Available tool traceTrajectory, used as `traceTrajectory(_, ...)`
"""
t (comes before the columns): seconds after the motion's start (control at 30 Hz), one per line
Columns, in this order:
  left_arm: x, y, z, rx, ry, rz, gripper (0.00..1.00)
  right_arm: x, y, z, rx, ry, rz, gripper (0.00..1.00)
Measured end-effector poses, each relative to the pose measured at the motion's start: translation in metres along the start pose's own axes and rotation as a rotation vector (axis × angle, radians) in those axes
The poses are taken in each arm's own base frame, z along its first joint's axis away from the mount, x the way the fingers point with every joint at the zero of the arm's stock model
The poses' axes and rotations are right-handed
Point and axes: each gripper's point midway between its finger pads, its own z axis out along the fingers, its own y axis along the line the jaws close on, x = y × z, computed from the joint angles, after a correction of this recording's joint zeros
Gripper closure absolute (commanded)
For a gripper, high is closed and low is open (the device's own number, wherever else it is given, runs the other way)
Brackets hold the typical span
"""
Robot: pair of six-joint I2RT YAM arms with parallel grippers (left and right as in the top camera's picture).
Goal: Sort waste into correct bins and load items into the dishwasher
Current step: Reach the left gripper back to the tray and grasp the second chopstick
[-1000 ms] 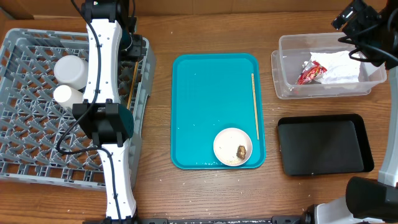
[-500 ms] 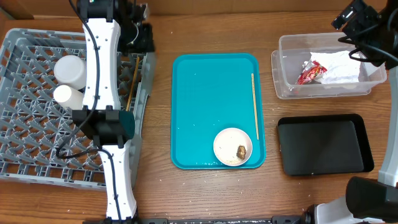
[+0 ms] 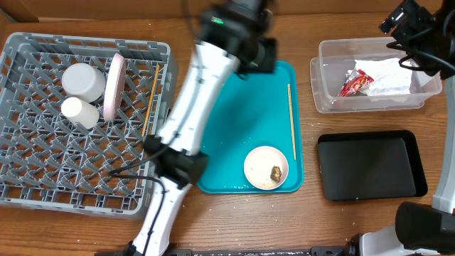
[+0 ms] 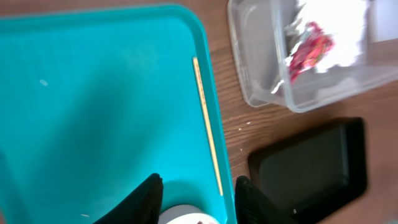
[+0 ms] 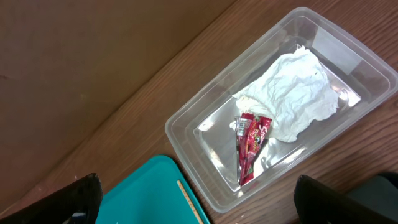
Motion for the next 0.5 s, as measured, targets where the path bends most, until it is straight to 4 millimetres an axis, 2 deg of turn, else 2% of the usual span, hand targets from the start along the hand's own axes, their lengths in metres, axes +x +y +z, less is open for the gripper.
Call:
traceTrajectory(0.17,0.026,-0.02,0.067,-0.137,0.03,-0.034,0.58,0.0,0.0,0.0,0.0,0.0,0.0,0.0)
traceTrajectory(0.33,0.049,-0.03,0.137,-0.204,0.06,-0.019,0.59,0.0,0.0,0.0,0.0,0.0,0.0,0.0)
traceTrajectory(0.4,0.061,-0.03,0.158,-0.229,0.083,-0.018,0.6,0.0,0.0,0.0,0.0,0.0,0.0,0.0)
traceTrajectory(0.5,0.073,-0.025,0.178,-0.268,0.107,-0.035,0.63,0.0,0.0,0.0,0.0,0.0,0.0,0.0)
